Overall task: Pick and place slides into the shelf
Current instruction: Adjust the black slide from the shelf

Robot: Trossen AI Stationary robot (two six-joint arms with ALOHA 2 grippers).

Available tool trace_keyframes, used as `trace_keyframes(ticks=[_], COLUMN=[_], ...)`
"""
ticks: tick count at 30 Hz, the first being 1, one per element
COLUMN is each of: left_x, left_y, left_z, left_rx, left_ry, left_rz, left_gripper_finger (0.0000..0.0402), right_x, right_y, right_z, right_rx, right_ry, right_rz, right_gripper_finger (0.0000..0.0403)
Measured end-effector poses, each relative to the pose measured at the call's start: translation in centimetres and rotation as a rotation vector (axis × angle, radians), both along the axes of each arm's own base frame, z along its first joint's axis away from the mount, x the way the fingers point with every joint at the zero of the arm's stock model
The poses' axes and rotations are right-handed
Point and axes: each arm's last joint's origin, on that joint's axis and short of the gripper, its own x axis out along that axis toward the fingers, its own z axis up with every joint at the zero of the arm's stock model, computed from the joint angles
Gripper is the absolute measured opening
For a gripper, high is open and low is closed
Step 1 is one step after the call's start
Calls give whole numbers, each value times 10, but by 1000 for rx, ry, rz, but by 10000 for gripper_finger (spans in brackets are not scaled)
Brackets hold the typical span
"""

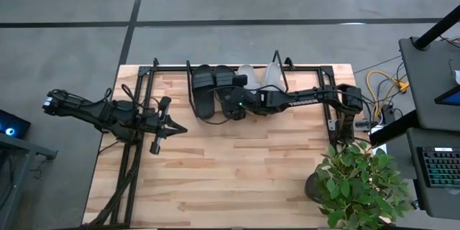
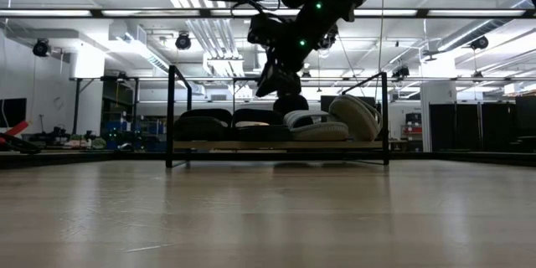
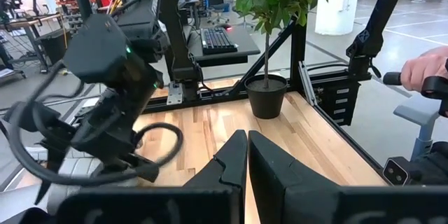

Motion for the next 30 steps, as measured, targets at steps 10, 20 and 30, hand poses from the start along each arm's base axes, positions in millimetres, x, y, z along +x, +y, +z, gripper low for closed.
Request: trace_keyframes(ticks=[10, 20, 30], left_x=[0, 0, 0], left_y=[0, 0, 2], left_z=[0, 0, 0], left_rx=[0, 3, 52], left_ry=[1, 2, -6], left_rz=[0, -2, 68], left_gripper_finger=[0, 0, 0], right_x=[-1, -10, -23], right_y=[6, 25, 44], right_z=[5, 22, 42], right_rx=[13, 55, 96], right_ry=[11, -28, -65], right_rz=[5, 14, 26], right_gripper_finger=[137, 132, 131])
